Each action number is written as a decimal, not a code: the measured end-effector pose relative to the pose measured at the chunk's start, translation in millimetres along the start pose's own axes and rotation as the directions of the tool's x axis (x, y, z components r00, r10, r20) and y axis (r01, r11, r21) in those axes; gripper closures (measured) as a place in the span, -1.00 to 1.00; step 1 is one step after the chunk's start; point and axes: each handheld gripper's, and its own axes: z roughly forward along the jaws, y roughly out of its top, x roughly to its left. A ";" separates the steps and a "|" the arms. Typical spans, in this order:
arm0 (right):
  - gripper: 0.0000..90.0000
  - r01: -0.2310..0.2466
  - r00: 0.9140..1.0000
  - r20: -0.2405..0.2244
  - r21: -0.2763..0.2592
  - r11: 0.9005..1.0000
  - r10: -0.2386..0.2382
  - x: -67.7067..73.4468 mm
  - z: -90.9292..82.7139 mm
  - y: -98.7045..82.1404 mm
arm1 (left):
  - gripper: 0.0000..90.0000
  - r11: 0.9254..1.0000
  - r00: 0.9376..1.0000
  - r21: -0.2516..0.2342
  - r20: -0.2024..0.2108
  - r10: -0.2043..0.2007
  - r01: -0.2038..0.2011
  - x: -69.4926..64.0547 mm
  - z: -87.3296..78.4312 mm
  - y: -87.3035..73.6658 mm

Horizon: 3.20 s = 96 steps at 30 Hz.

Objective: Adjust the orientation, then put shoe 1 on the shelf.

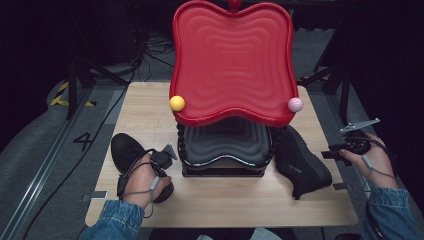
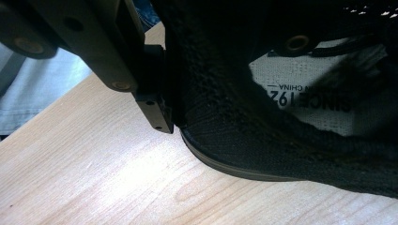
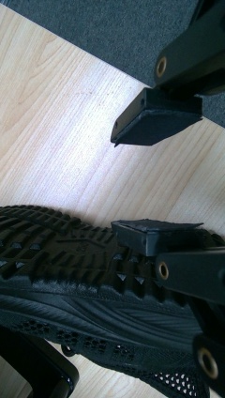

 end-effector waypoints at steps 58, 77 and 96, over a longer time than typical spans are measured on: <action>0.14 0.000 1.000 0.002 0.017 1.000 0.000 -2.1 0.1 -4.8 | 0.92 0.939 0.938 -0.008 -0.040 0.343 -0.344 -66.3 -181.7 -15.3; 0.15 0.004 1.000 0.002 0.031 1.000 -0.004 -2.3 0.4 -8.6 | 0.92 0.924 0.919 -0.030 -0.121 0.376 -0.382 -91.9 -238.3 -19.7; 0.14 0.004 1.000 0.006 0.028 1.000 -0.004 -1.6 -0.4 -11.2 | 0.92 0.898 0.883 -0.015 -0.188 0.430 -0.441 -116.9 -282.8 -22.3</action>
